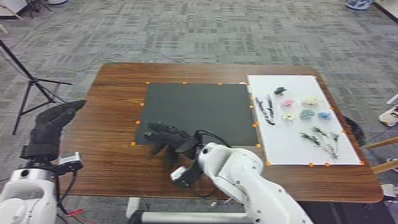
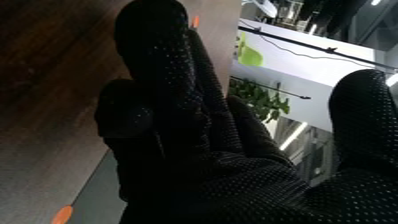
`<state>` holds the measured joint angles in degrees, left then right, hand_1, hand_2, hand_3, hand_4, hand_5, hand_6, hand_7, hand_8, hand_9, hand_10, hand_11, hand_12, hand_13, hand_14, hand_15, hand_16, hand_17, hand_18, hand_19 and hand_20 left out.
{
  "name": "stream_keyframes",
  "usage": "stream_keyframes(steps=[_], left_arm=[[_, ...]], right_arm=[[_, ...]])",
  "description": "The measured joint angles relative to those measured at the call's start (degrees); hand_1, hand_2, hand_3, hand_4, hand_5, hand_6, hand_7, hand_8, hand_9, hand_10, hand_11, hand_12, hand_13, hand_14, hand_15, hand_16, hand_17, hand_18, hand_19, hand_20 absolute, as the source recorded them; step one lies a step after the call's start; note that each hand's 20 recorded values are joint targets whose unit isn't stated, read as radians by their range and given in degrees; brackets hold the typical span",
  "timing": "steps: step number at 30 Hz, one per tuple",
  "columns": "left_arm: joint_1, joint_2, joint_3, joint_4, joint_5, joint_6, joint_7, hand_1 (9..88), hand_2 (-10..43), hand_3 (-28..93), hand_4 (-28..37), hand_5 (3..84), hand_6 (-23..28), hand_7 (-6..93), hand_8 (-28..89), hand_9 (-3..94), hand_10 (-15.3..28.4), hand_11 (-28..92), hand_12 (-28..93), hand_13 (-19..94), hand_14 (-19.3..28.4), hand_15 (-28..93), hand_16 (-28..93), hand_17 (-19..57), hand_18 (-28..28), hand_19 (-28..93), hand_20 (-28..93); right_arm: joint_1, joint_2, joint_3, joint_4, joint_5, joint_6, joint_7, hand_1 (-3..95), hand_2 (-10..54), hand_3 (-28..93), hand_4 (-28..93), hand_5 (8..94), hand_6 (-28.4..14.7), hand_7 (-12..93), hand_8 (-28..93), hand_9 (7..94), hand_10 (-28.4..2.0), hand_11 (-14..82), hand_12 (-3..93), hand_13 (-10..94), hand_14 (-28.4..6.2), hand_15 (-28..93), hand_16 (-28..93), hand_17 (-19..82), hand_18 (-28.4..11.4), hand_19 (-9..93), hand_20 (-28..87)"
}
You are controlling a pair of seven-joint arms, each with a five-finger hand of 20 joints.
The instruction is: Arrange flowers
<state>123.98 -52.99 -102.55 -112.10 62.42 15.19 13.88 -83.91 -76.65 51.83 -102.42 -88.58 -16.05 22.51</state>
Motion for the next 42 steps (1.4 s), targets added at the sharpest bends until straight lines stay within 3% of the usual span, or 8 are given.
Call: stream_keyframes(steps=[15,42], left_arm=[[-0.5,-0.03,0.50,0.07,0.00,-0.44,0.00,24.0,-9.5,67,-27.3,46.8,2.0,19.0,-8,38.5,11.0,16,13,28,12.0,7,3,-0.2,9.1,0,14],[-1.8,-0.01,1.43,0.16,-0.02,-0.86,0.30,23.9,-9.5,67,-27.3,46.7,2.0,19.1,-8,38.4,11.0,16,13,28,12.0,7,3,-0.2,9.3,0,14]], right_arm=[[-0.3,0.6,-0.5,0.7,-14.5,-2.0,-5.2,16.1,14.2,48,-11,17.5,-10.2,-1,-3,62.7,-17.4,7.7,9.2,84,-13.5,50,30,52,-23.0,93,42],[0.6,0.5,-1.3,1.8,-15.0,-1.6,-6.6,16.3,14.3,48,-11,18.1,-9.9,-1,-4,58.5,-17.8,6.9,8.8,83,-14.0,52,30,51,-23.1,93,43]])
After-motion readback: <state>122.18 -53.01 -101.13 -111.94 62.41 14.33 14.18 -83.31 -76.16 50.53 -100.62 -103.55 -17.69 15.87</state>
